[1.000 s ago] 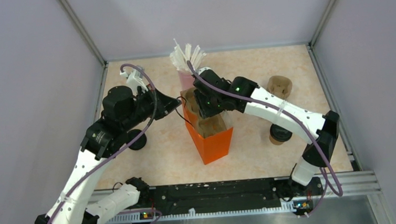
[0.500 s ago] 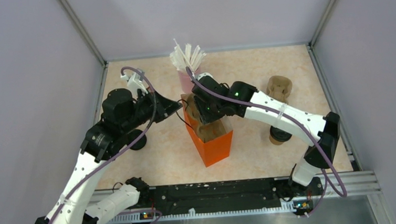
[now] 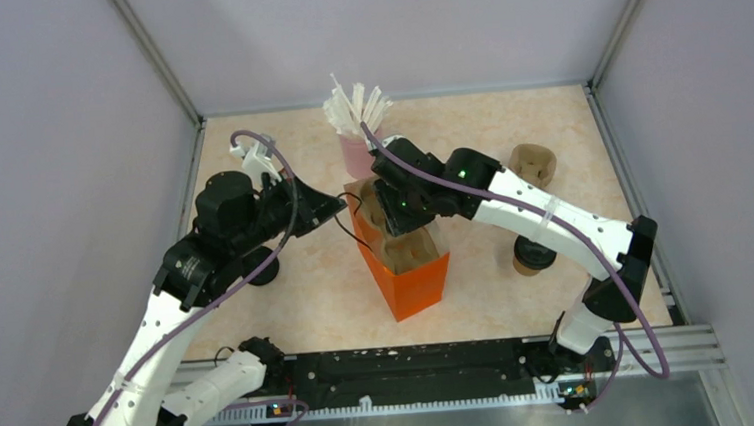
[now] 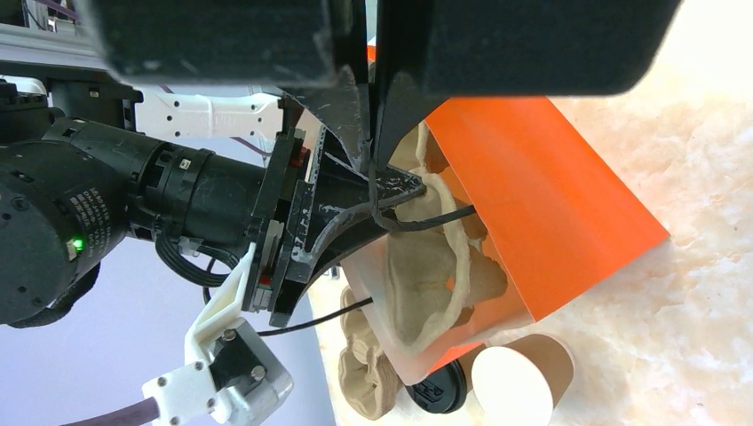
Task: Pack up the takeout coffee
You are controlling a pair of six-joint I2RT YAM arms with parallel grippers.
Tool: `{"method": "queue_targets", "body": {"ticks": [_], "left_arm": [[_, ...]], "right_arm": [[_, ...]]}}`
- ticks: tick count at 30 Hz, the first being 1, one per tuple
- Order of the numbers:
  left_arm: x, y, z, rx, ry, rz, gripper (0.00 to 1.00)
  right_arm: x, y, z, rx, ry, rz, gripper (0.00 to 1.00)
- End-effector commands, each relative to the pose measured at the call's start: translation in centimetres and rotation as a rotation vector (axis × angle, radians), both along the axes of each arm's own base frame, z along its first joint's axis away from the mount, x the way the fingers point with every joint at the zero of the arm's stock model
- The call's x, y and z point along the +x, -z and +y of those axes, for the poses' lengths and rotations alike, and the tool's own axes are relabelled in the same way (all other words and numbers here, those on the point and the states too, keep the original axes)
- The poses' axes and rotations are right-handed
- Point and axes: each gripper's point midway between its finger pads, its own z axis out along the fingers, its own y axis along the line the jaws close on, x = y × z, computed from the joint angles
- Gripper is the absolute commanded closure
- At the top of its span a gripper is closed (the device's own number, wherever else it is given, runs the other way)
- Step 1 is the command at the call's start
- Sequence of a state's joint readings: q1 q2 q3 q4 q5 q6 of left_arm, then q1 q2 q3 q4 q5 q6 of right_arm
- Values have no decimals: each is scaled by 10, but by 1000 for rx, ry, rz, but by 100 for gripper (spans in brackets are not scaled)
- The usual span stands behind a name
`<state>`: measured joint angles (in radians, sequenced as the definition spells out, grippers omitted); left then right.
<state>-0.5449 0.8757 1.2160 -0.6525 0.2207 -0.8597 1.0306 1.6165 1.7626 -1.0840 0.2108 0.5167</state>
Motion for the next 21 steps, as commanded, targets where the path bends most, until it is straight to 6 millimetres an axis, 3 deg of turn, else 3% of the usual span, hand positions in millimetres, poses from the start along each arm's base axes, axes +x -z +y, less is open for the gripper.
{"method": "queue_targets", "body": {"ticks": [1, 10, 13, 17, 19, 21], "left_arm": [[0, -3, 2, -5, -7, -24, 100], [-2, -10, 0, -32, 4, -33, 98], [-4, -12, -1, -40, 10, -36, 90], [-6, -10, 2, -44, 2, -39, 71], [-8, -6, 4, -39, -4, -34, 56], [-8, 0, 8, -19, -15, -27, 52]], "right_arm": [[-18, -13, -9, 0, -24, 45, 64], [-10, 5, -5, -30, -22, 33, 64], [-5, 16, -2, -44, -18, 25, 62], [-1, 30, 4, -41, -29, 9, 62], [0, 38, 3, -53, -30, 8, 61], [0, 45, 3, -60, -35, 12, 61]]}}
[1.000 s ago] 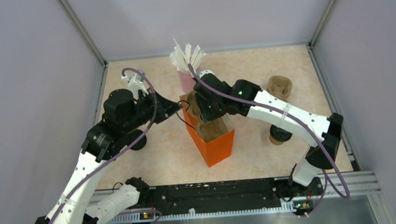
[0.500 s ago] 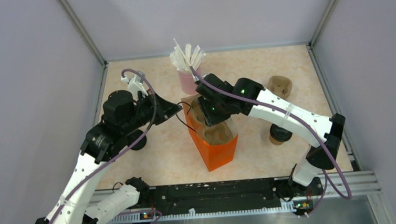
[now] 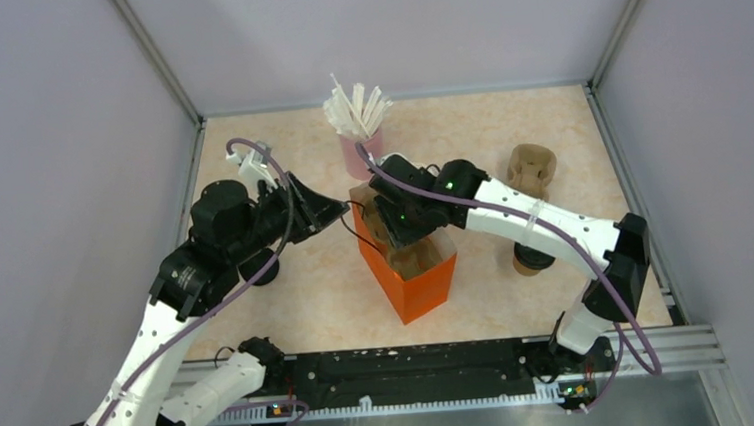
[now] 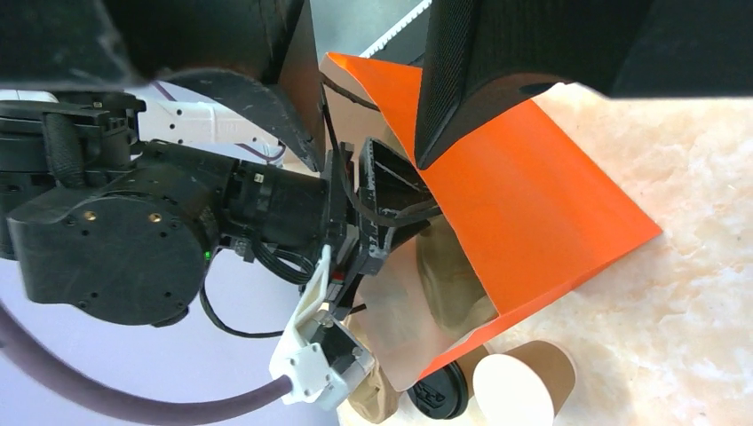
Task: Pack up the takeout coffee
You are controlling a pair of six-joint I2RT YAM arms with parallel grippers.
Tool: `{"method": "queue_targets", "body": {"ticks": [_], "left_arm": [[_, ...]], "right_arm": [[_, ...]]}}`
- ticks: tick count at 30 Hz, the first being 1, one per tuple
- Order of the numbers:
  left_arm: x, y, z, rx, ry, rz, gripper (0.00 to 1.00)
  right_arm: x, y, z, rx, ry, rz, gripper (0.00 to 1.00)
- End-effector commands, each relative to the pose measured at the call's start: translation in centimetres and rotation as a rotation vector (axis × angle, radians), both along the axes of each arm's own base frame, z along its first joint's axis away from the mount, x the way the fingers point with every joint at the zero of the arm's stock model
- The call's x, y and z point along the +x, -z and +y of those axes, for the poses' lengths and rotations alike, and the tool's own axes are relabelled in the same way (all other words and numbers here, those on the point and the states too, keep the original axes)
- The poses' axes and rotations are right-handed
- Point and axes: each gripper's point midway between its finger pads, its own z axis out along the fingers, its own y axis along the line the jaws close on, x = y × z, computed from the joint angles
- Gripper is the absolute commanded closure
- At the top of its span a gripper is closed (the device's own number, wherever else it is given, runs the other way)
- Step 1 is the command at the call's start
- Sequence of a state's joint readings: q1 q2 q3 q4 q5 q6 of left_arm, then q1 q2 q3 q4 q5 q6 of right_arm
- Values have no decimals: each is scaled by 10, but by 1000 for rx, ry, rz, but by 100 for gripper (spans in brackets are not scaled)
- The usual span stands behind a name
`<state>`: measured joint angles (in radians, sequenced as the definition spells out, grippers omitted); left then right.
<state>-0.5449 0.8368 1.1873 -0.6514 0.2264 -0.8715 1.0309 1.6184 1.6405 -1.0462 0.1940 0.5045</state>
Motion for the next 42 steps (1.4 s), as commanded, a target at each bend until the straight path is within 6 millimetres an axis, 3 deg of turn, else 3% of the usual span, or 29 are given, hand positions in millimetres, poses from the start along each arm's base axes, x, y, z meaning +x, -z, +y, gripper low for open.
{"method": "queue_targets", "body": {"ticks": [1, 8, 18, 25, 31, 35, 38, 40, 42], "left_arm": [[-1, 2, 7, 10, -24, -21, 51], [5, 35, 27, 135, -121, 38, 43], [26, 31, 43, 242, -211, -4, 36], [48, 6, 39, 254, -239, -67, 32], [54, 0, 29, 233, -210, -79, 30], [52, -6, 27, 240, -186, -95, 22], [46, -26, 26, 211, -170, -129, 14], [38, -43, 22, 168, -134, -154, 2], [32, -51, 21, 139, -122, -171, 1]], "right_arm": [[7, 9, 9, 8, -17, -39, 61], [5, 20, 4, -10, -34, -44, 48], [6, -10, 4, 38, -57, -85, 45], [1, -59, 9, 152, -78, -123, 46], [-10, -81, 9, 215, -83, -97, 46], [-14, -128, 10, 329, -66, -130, 45], [-15, -164, 10, 410, -54, -164, 46], [-17, -186, 11, 471, -51, -182, 46], [-20, -204, 9, 537, -41, -199, 47]]}}
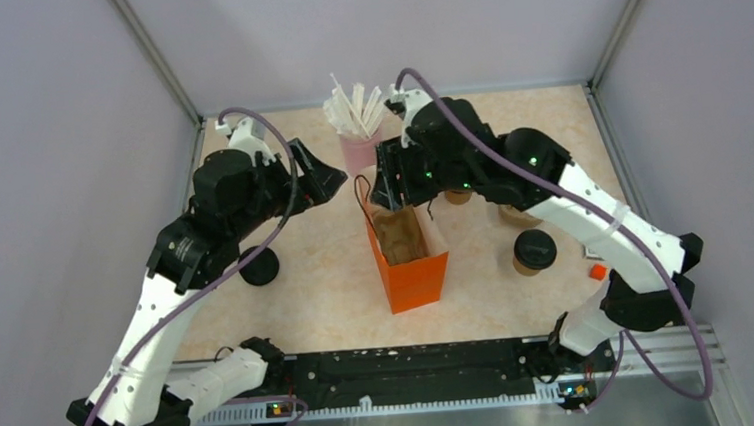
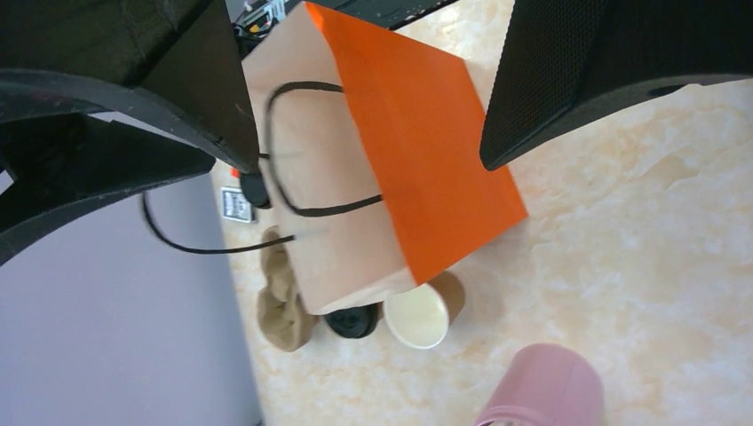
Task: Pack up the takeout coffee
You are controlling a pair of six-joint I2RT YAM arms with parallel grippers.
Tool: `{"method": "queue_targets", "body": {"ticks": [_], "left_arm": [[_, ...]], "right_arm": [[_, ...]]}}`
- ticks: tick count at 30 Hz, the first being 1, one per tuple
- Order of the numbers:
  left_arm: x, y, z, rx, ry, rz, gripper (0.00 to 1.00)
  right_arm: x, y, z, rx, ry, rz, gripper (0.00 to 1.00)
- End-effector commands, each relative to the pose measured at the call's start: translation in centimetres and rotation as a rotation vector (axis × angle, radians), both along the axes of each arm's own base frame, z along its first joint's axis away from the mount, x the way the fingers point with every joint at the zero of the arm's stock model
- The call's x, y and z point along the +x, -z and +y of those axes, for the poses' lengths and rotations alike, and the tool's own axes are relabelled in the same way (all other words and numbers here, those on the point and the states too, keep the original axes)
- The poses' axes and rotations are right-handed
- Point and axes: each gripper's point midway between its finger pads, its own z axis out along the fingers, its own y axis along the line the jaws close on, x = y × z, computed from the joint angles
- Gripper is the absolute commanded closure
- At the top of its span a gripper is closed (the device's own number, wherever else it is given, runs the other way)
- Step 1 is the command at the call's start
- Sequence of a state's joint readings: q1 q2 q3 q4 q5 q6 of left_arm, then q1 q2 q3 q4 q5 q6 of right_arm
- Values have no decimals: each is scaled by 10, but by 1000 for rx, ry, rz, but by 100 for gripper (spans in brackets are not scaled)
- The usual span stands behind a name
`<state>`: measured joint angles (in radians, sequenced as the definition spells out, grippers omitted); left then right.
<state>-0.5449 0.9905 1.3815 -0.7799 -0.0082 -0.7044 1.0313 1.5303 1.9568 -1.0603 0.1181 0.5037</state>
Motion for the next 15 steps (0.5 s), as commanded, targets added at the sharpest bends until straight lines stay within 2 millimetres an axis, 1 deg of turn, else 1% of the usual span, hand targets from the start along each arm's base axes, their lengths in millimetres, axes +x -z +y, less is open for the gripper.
{"method": "queue_targets", "body": {"ticks": [1, 3, 5, 7, 9, 10, 12, 13, 15], "left_arm": [[-14, -48, -4, -91, 59, -117, 1], [-15, -54, -3, -72, 73, -149, 1], [-15, -62, -3, -41, 98, -192, 1], [-13, -65, 0, 10, 109, -217, 1], [-10, -57, 7, 81, 94, -200, 1], [-9, -51, 10, 111, 87, -182, 1], [-10, -47, 11, 130, 92, -171, 1], [-11, -48, 10, 124, 99, -178, 1], [-10, -48, 6, 109, 117, -201, 1]], "right_arm": [[-16, -67, -12, 207, 13, -50, 47], [-18, -80, -19, 267, 46, -57, 48], [-20, -91, -32, 321, 100, -54, 48], [-20, -94, -40, 358, 153, -34, 48], [-18, -91, -47, 367, 211, -14, 45], [-17, -89, -51, 365, 246, -6, 40], [-15, -85, -65, 338, 304, 1, 31], [-15, -80, -73, 316, 345, 14, 30], [-16, -73, -81, 287, 362, 14, 30]]}}
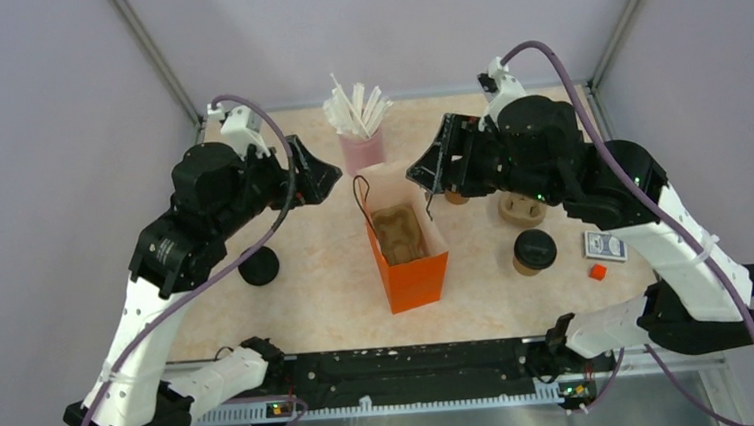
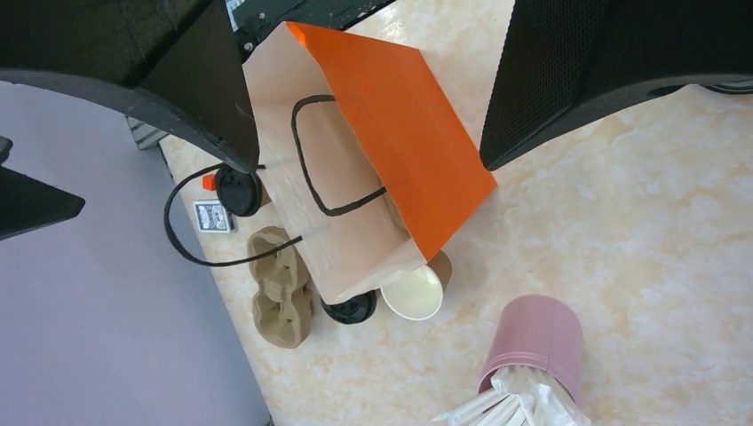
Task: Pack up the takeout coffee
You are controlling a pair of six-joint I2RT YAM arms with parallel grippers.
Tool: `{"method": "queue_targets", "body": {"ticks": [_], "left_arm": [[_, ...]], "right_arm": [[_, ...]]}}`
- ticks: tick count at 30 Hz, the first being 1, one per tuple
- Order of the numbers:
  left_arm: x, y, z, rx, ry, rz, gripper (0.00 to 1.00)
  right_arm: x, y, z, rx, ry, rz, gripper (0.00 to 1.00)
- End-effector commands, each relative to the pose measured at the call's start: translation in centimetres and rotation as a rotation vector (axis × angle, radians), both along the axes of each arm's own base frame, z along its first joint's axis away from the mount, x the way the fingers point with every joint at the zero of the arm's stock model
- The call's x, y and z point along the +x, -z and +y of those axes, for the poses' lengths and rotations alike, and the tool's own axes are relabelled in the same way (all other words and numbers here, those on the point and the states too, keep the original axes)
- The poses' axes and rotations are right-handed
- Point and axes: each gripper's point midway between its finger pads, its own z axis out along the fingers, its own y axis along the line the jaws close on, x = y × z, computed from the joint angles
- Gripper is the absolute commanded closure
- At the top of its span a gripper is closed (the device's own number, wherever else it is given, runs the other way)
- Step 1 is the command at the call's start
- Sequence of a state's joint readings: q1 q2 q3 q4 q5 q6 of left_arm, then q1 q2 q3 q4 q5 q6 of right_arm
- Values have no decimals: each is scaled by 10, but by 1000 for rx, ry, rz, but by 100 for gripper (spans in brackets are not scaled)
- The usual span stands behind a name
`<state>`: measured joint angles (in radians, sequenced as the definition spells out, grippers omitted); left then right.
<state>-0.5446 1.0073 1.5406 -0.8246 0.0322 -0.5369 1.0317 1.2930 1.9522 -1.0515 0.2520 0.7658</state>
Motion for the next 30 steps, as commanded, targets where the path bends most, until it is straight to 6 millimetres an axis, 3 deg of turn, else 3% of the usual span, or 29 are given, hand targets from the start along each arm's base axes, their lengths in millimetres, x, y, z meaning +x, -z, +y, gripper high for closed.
{"method": "queue_targets", "body": {"ticks": [1, 5, 13, 19, 30], "left_arm": [[2, 0, 0, 36, 21, -46, 1], [17, -11, -23, 68, 141, -155, 1], [64, -5, -79, 223, 399, -255, 17], [81, 38, -112, 266, 582, -212, 31], [108, 96, -121, 408, 664, -173, 40]], "right_arm": [[3, 21, -23, -70, 112, 50, 31], [-3, 57, -43, -179, 130, 82, 33], [-20, 28, -70, 6, 90, -71, 35], [-22, 16, -78, -24, 73, -119, 35], [-23, 25, -80, -73, 68, -96, 34]]}}
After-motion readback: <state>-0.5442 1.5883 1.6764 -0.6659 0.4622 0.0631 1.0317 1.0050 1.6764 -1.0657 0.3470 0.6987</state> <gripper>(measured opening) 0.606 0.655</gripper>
